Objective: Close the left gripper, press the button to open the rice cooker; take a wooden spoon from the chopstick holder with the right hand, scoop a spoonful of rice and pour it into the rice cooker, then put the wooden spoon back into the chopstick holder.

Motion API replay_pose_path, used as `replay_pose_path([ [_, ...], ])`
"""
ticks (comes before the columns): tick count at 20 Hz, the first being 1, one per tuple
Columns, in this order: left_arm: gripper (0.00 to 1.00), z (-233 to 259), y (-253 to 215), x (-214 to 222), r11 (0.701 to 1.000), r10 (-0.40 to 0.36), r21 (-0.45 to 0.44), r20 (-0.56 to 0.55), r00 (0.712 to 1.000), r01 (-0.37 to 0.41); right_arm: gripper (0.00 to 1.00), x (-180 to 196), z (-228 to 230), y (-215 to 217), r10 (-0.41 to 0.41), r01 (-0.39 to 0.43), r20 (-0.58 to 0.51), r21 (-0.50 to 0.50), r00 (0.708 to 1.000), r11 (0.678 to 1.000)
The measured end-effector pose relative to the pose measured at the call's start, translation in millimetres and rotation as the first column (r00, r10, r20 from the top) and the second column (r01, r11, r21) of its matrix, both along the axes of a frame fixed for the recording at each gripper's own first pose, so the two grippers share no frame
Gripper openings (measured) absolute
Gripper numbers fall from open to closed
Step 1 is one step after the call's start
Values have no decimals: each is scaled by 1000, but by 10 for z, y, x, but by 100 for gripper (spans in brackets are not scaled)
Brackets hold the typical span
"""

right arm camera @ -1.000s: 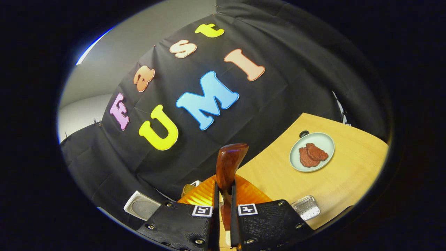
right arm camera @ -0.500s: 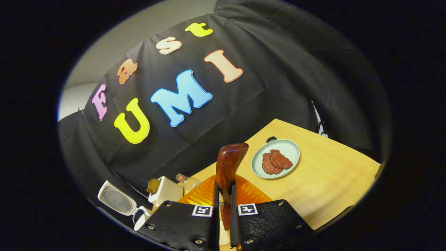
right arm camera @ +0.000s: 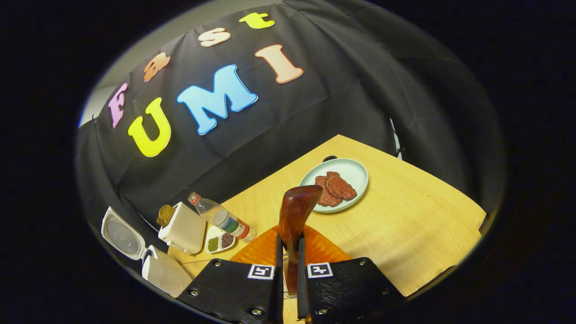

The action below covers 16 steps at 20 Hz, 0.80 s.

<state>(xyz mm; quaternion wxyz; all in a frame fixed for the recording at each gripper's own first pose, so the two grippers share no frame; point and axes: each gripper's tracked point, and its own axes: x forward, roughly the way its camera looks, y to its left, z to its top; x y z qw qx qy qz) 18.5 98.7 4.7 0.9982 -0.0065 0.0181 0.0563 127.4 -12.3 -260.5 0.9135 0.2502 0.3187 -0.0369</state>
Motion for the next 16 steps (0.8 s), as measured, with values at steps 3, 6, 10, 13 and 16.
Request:
replay_pose_path([
  [3,96,1,26,-5,1000,9,-12,-1,1000,-9,13,-68,-68,40,26,-26,-19,-11,999,1000],
  [6,96,-10,32,4,1000,11,-21,1,1000,-11,20,-79,6,0,42,-42,8,-47,999,998],
  [10,96,-28,25,27,999,10,-32,5,1000,-10,51,-52,237,-301,28,-14,64,-205,998,979],
  [13,96,-39,38,99,999,9,-42,5,1000,-9,99,-5,627,-461,26,22,147,-314,989,949],
  [16,96,-56,105,225,999,18,-41,4,1000,-18,99,-46,1019,-429,74,9,207,-378,976,926],
])
